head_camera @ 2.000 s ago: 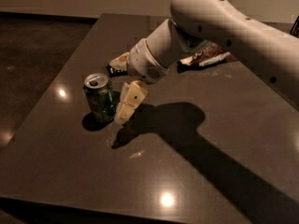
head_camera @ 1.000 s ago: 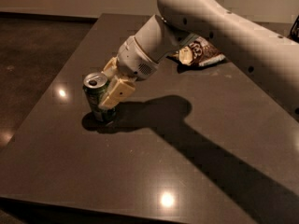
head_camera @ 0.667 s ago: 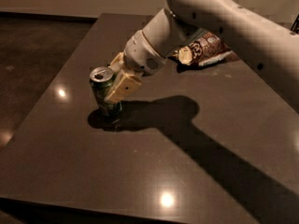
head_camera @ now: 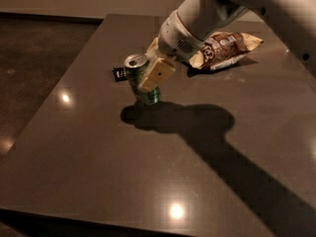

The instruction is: Knock green can over

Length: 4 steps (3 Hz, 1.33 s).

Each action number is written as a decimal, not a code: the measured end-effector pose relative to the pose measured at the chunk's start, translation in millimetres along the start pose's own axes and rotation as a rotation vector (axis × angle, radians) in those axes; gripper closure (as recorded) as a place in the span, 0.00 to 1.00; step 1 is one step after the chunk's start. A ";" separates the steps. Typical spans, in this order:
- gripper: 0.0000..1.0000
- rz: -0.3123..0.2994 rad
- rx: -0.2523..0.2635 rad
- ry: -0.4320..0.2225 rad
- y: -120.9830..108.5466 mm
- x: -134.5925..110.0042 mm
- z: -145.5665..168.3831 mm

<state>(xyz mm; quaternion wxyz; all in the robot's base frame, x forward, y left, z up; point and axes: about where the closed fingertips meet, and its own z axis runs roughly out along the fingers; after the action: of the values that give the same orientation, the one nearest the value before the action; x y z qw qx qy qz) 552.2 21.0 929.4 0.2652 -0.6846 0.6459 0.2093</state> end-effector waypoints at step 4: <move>0.90 -0.053 0.220 0.414 -10.7 62.4 -79.6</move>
Offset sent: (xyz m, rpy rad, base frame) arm 0.0160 -0.1046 0.0366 -0.2750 -0.1765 -0.1762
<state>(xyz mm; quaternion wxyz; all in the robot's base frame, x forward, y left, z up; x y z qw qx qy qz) 563.2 -77.4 952.6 0.2057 -0.6966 0.6872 -0.0141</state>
